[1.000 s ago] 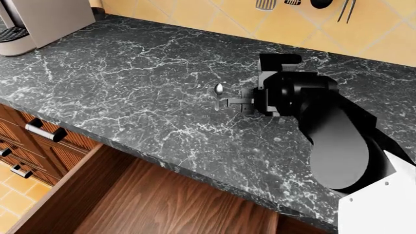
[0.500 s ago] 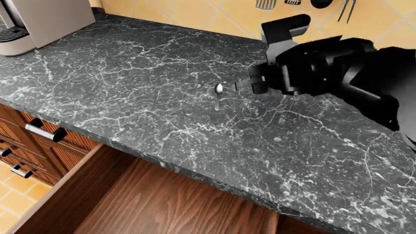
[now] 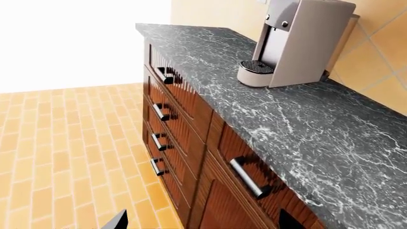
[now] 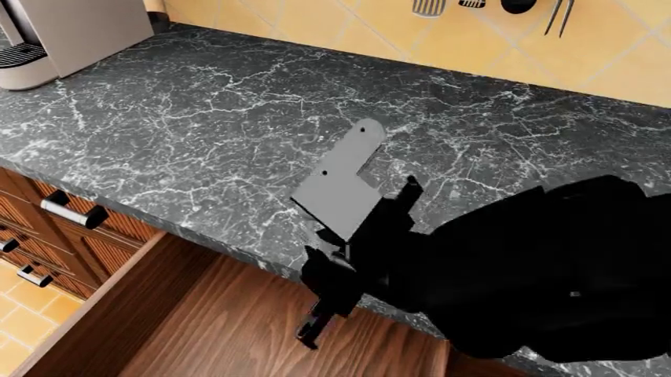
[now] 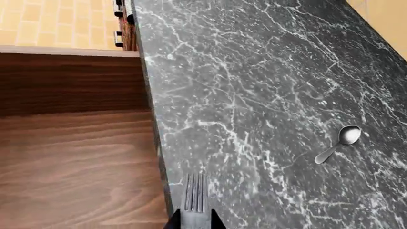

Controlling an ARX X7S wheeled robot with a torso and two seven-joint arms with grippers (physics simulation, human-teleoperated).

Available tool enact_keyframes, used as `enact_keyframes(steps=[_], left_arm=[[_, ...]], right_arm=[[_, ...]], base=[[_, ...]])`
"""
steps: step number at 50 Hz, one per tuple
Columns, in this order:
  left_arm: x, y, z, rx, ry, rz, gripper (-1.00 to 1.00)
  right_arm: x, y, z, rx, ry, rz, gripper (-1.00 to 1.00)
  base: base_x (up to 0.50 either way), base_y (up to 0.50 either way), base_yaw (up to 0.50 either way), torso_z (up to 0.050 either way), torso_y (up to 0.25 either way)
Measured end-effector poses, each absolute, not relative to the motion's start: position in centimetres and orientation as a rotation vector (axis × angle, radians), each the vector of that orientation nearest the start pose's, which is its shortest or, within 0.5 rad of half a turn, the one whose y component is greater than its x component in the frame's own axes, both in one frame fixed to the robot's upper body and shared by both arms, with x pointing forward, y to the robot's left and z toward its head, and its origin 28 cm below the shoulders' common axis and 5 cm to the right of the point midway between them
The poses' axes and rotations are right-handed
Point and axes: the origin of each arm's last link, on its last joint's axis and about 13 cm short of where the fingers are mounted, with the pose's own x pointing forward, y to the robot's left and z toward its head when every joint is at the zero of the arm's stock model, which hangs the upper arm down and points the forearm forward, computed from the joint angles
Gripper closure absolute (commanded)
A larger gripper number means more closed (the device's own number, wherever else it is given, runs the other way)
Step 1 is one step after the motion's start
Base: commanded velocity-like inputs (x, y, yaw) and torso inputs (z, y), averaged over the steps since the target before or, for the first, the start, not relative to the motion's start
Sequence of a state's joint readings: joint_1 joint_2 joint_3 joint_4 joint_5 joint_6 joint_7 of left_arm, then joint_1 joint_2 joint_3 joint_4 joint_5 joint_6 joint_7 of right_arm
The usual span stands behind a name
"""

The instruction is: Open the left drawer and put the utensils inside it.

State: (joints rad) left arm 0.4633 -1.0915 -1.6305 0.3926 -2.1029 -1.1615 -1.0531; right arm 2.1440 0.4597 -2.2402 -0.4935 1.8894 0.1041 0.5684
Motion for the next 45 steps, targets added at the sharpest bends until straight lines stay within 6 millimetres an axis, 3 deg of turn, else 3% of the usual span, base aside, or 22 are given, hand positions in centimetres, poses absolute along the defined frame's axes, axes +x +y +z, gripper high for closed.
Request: enact_keyframes(steps=[16,36,37,45], left_arm=[[6.7,40.5,29.7,-0.265,0.118,0.618,-1.00],[6.6,40.5,29.2,-0.273,0.122,0.616,-1.00],[6.6,40.5,29.2,-0.273,0.122,0.616,-1.00],[6.6,40.5,29.1,-0.275,0.123,0.615,-1.00]], right_arm=[[16.4,-1.7,23.1,-0.687,0.349,0.973,1.00],[15.4,-0.3,17.5,-0.779,0.492,1.043,1.00],[15.4,-0.2,17.2,-0.781,0.501,1.043,-1.00],[15.4,-0.1,16.4,-0.793,0.528,1.048,-1.00]], base=[[0.00,0.00,0.00,0.000,0.000],[0.00,0.00,0.00,0.000,0.000],[0.00,0.00,0.00,0.000,0.000],[0.00,0.00,0.00,0.000,0.000]])
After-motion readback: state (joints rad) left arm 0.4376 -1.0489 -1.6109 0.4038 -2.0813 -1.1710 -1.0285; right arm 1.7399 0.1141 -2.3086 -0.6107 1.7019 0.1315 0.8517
